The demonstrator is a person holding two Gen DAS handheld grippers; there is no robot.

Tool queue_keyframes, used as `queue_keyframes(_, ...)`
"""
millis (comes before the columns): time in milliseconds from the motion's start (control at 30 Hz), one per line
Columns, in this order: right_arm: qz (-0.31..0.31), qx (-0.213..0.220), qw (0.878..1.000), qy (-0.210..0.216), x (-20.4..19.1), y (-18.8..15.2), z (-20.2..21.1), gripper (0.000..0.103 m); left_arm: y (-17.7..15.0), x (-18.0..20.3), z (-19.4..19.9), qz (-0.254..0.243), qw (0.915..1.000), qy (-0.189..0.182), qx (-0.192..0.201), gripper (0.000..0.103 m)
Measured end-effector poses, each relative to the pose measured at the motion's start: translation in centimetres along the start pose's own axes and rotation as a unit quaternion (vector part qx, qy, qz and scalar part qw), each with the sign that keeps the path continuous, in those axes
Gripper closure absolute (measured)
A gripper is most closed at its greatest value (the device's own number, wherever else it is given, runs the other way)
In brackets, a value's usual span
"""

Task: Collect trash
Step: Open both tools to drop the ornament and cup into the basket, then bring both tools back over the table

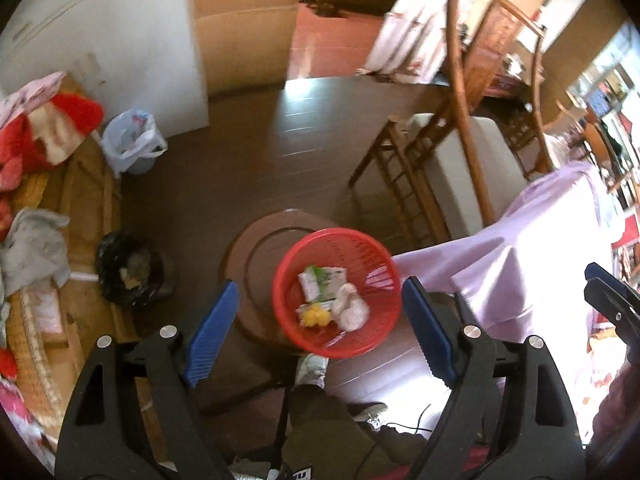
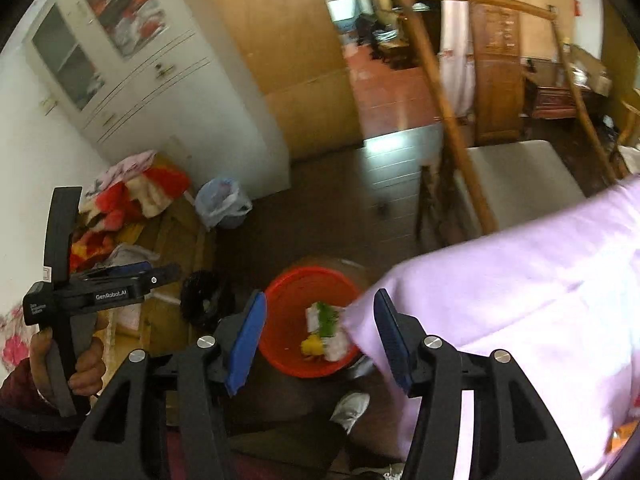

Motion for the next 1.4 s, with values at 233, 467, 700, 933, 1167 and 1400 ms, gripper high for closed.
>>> queue_keyframes(233, -0.097, 0.034, 0.991, -0.082, 6.1, -4.7, 5.9, 0.046, 0.0, 10.0, -1.9, -0.114, 0.9918, -0.055, -0.016, 0.022)
queue_keyframes(467, -0.234, 0.070, 0.954, -0.171, 11.4, -13.8, 13.1, 0.045, -3.8, 21.7, -2.8, -0.256, 0.9597, -0.109, -0.042, 0.022)
queue_keyframes(700, -0.360, 0.107, 0.891, -0.255, 13.1, -24.2, 20.1, 0.043, -10.2, 32.3, -3.0, -0.382, 0.9074, -0.160, -0.070, 0.021)
queue_keyframes(933, -0.465, 0.125, 0.817, -0.317, 13.4, -34.1, 24.4, 0.041, -18.6, 40.7, -2.4, -0.490, 0.8434, -0.199, -0.093, 0.020)
queue_keyframes(1167, -0.533, 0.146, 0.763, -0.335, 13.9, -40.1, 26.4, 0.041, -24.3, 45.3, -2.1, -0.542, 0.8065, -0.211, -0.106, 0.019)
queue_keyframes(1400, -0.527, 0.144, 0.765, -0.340, 15.5, -41.3, 27.4, 0.041, -26.5, 48.9, -2.9, -0.550, 0.8001, -0.211, -0.111, 0.019)
Point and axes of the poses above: each gripper's, at about its wrist camera, not at the fingertips, and z roughly against the way its jaws point, x to its right, y to its top, the point moved 4 cm from there along -z, roughly the way its jaws point, and after that the axes turned 11 degrees about z, right-handed, at the moved point
